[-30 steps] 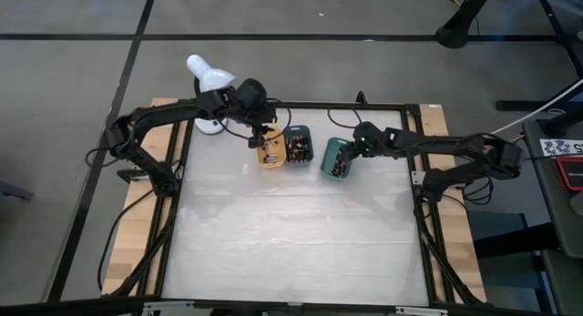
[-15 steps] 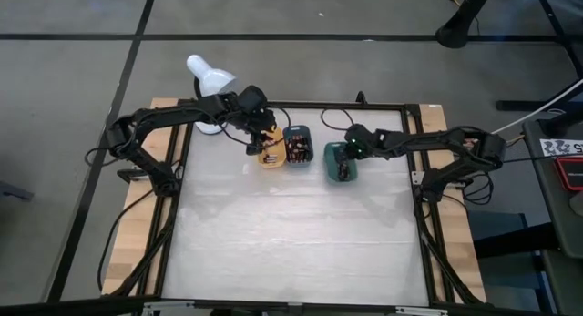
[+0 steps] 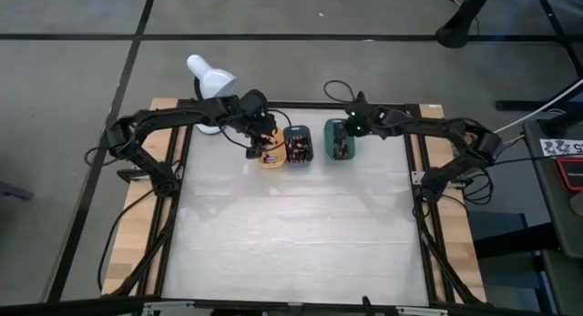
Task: Sort batteries
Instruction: Adjust the green bin
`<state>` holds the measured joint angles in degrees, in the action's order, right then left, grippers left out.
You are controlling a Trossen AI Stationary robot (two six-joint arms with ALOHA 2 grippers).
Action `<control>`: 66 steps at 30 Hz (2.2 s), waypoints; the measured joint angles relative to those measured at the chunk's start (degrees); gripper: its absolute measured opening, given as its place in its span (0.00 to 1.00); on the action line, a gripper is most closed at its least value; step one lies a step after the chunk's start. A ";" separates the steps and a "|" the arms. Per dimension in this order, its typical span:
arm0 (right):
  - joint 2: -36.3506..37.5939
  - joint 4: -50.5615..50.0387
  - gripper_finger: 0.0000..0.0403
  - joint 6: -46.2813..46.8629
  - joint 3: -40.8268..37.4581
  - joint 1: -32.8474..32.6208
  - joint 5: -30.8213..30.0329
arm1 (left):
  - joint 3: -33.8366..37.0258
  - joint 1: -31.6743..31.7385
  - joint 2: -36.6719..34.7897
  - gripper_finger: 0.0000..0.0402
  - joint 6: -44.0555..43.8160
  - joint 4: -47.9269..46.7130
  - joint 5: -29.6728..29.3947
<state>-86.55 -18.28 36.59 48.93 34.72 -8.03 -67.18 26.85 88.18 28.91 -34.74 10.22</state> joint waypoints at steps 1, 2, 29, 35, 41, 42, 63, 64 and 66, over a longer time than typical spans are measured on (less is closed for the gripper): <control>-1.25 -0.20 0.01 -0.82 0.78 0.31 1.43 | 0.00 -0.26 0.00 0.28 0.00 -0.02 -0.02; -2.69 0.05 0.01 -1.06 1.60 0.36 2.76 | 0.00 -0.42 0.00 0.28 0.00 -0.04 0.00; -18.97 -8.71 0.05 2.10 15.42 0.52 2.83 | 0.02 -2.56 -4.61 0.28 -0.97 -2.40 -0.28; -19.29 -8.63 0.15 0.53 15.20 0.50 5.98 | 0.02 -2.56 -4.61 0.28 -0.85 -2.38 -0.28; -19.25 -8.14 0.28 0.58 15.20 0.50 8.02 | 0.02 -2.56 -4.61 0.28 -1.03 -2.38 -0.28; -19.25 -7.84 0.31 0.51 15.20 0.50 8.90 | 0.02 -2.56 -4.61 0.28 -1.03 -2.38 -0.28; -16.68 -5.90 0.43 -1.33 15.25 0.50 12.79 | 0.02 -2.55 -4.61 0.28 -1.06 -2.79 -0.33; -15.98 -5.98 0.43 -1.35 15.25 0.50 12.61 | 0.02 -2.56 -4.61 0.28 -1.07 -2.80 -0.33; -14.66 -6.61 0.43 -1.79 15.27 0.51 12.51 | 0.02 -2.56 -4.61 0.28 -1.07 -2.80 -0.33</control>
<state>-101.21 -24.89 34.80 64.20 35.23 4.48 -67.16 24.29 83.57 27.83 -37.54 9.89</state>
